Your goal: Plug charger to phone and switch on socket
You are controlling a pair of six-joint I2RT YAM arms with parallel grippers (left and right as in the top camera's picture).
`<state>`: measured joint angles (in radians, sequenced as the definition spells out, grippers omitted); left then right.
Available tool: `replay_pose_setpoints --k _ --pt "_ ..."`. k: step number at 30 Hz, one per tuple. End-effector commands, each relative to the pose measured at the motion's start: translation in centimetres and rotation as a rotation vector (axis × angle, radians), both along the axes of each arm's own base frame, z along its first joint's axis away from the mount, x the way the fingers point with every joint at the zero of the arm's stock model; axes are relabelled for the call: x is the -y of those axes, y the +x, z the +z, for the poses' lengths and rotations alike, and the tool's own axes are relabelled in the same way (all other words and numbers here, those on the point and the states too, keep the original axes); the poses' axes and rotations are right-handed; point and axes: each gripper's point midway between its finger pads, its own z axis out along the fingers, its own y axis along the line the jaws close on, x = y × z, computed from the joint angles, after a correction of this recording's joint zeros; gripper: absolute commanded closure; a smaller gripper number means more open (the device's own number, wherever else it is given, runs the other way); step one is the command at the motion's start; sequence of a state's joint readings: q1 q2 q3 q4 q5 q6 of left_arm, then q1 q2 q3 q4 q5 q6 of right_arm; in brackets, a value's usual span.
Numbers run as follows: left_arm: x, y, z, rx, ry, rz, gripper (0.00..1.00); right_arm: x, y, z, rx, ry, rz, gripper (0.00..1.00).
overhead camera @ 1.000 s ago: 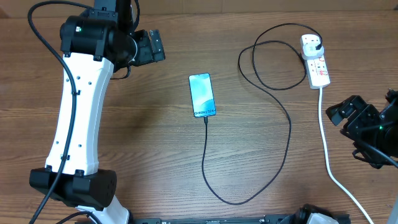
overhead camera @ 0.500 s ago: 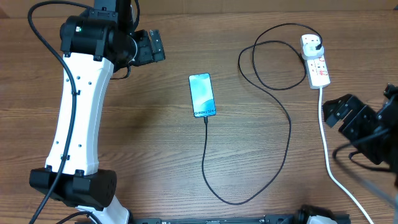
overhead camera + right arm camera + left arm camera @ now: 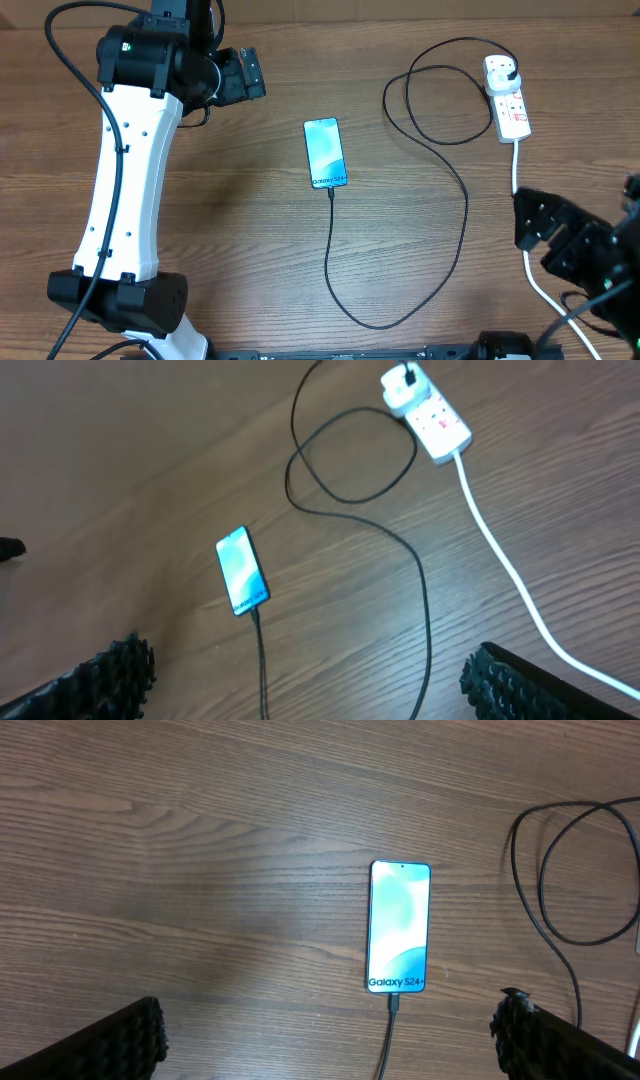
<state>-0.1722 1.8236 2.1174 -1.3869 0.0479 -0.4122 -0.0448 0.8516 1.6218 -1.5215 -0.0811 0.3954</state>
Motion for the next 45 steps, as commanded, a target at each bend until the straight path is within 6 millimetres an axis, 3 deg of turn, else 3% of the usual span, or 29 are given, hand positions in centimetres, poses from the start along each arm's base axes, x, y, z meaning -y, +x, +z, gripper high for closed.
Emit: replay_pose_setpoints --k 1,7,18,25,29,37,45 --pt "-0.1 0.2 -0.4 -0.006 0.007 -0.001 0.00 0.4 -0.8 0.6 0.039 -0.022 -0.015 0.00" --pt "-0.1 0.2 -0.4 -0.006 0.007 -0.001 0.00 0.3 -1.0 -0.3 0.054 -0.021 -0.015 0.00" --pt "-0.1 0.2 -0.4 -0.006 0.007 -0.001 0.00 0.2 2.0 -7.3 0.128 -0.023 0.000 0.00" --pt "-0.1 0.2 -0.4 -0.006 0.007 -0.001 0.00 -0.7 3.0 -9.2 0.256 -0.021 0.041 0.00" --pt "-0.1 0.2 -0.4 -0.006 0.007 -0.001 0.00 -0.6 2.0 -10.6 0.255 -0.021 0.041 0.00" --pt "-0.1 0.2 -0.4 -0.006 0.007 -0.001 0.00 0.2 0.9 -9.7 0.321 -0.046 -0.001 0.00" --pt "-0.1 0.2 -0.4 -0.006 0.007 -0.001 0.00 0.8 1.6 -10.3 0.326 -0.070 -0.027 0.00"
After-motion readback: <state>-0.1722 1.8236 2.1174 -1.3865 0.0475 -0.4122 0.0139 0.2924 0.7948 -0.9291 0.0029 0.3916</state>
